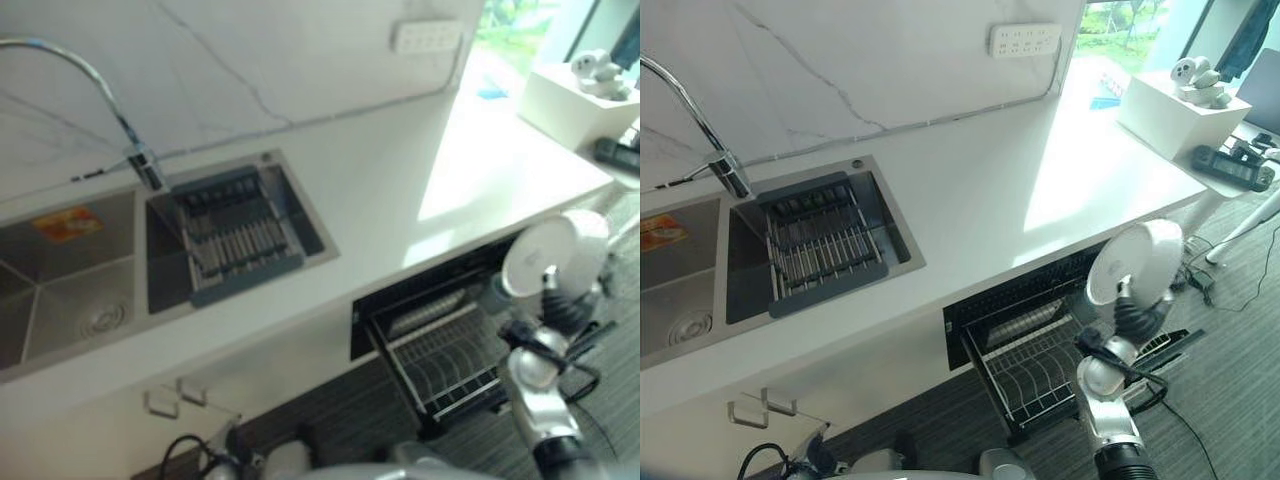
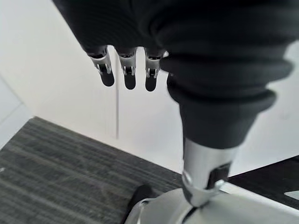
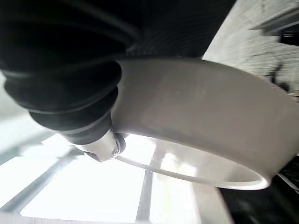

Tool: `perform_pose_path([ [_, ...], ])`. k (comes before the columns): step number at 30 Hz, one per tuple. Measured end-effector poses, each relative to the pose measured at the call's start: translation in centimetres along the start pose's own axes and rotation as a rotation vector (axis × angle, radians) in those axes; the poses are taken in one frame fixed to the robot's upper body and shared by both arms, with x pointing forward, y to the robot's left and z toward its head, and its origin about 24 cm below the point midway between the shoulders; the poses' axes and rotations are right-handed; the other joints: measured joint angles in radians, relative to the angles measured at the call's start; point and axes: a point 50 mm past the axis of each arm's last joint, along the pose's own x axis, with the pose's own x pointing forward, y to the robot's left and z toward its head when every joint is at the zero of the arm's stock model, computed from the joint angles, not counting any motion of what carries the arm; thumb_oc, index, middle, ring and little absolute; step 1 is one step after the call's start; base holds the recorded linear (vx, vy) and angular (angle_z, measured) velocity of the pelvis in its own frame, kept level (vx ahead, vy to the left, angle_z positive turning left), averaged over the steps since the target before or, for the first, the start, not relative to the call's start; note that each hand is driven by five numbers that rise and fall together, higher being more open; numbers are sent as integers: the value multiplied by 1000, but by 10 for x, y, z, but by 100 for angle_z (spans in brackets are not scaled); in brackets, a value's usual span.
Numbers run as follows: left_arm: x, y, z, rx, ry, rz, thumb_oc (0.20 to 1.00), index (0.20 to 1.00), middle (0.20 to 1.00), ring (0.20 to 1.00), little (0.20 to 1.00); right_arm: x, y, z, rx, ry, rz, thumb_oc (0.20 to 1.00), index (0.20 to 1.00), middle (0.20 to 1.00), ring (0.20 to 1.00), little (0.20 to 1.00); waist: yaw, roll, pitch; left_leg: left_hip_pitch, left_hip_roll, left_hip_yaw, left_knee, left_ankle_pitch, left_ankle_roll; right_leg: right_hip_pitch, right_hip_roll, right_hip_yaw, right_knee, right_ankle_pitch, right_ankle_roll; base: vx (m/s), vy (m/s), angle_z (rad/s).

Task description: Place the dishes in the dishwasher.

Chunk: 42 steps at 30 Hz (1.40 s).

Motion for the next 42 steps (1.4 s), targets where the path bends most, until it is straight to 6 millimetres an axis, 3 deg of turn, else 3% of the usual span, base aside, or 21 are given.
perform_pose_path([
  [3,-1,-1,1,-5,-8,-1,1000,1000,1000,1000,1000,-3,4,-8,-15,30,-7,200,200,200,200,200,10,5,-1,1,-5,-12,1,-3,-2,11,-3,-12,-4,0,0,5,40,13],
  [7,-1,-1,4,-9,-21,-1,1000,1000,1000,1000,1000,-8,-8,-31,-88,120,-43,200,200,200,200,200,30,27,-6,-1,-17,-38,6,-5,3,32,-10,-38,-6,-2,2,-4,42,19],
  [13,-1,-4,4,5,-25,-29,1000,1000,1000,1000,1000,-10,-12,-39,-126,144,-51,200,200,200,200,200,30,47,-1,-17,-21,-71,18,-8,4,30,-10,-67,-2,-8,-5,0,39,15],
  [20,-4,-9,-1,-13,-14,-56,1000,1000,1000,1000,1000,-23,-38,-73,-297,264,-82,200,200,200,200,200,37,59,15,-20,-26,-86,24,-8,3,39,-12,-84,-3,-12,-7,49,28,7],
  [24,-2,-7,7,-14,-44,-52,1000,1000,1000,1000,1000,-33,-56,-91,-476,321,-98,200,200,200,200,200,42,87,60,-43,-33,-105,30,4,-10,20,-12,-95,13,-13,-2,-83,33,11],
  [26,6,4,31,-10,-132,-28,1000,1000,1000,1000,1000,-17,-49,-86,-565,257,-58,200,200,200,200,200,51,113,112,-88,-36,-132,25,36,-16,-28,-11,-117,36,-8,-7,-78,-10,28],
  [28,10,14,39,-7,-154,-4,1000,1000,1000,1000,1000,-3,-20,-77,-634,167,46,200,200,200,200,200,62,127,186,-92,-32,-143,-3,62,-25,-50,-5,-123,56,-6,-16,-27,-13,14],
  [33,9,10,28,1,-122,-29,1000,1000,1000,1000,1000,6,-3,-72,-761,61,208,200,200,200,200,200,93,128,197,-102,-36,-178,8,62,-24,-40,-3,-154,52,-11,-28,23,-1,18],
  [37,11,20,15,20,-87,-17,1000,1000,1000,1000,1000,9,-4,-73,-860,39,283,200,200,200,200,200,110,112,211,-71,-41,-186,14,57,-14,16,-2,-169,21,-13,-25,25,-16,12],
  [42,13,28,5,-82,-26,-6,1000,1000,1000,1000,1000,15,-6,-75,-919,39,283,200,200,200,200,200,121,123,218,-88,-54,-218,30,49,-19,30,2,-198,13,-14,-25,54,-2,17],
])
